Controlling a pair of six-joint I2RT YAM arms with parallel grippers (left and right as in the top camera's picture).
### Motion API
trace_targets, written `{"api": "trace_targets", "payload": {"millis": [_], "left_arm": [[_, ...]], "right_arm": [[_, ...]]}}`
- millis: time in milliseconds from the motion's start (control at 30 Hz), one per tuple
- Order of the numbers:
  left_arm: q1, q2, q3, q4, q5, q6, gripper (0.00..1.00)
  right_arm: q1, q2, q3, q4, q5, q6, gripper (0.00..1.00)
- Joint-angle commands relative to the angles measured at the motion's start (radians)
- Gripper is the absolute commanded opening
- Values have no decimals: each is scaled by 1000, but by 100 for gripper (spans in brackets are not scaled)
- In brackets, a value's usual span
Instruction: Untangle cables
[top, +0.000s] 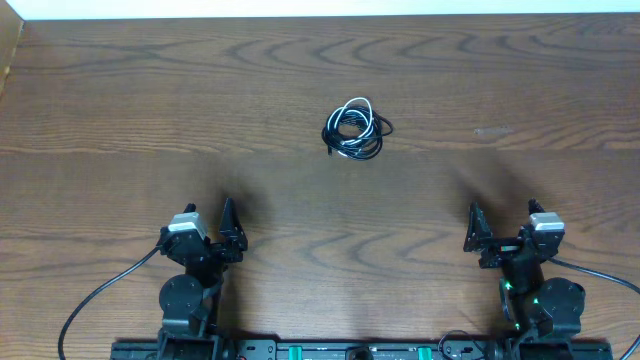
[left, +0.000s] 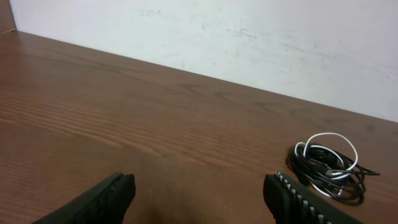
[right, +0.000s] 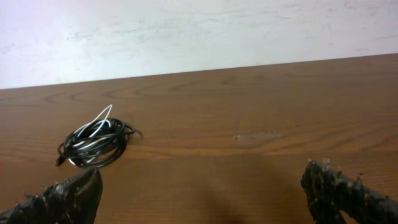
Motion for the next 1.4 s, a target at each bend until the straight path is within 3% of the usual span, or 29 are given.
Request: {"api": "trace_targets", "payload": {"millis": [0, 1367], "left_arm": [[5, -6, -19, -40, -5, 10, 72], [5, -6, -19, -40, -5, 10, 72]], "right_arm": [[-5, -4, -3, 0, 5, 14, 99], [-5, -4, -3, -2, 13, 17, 99]]}}
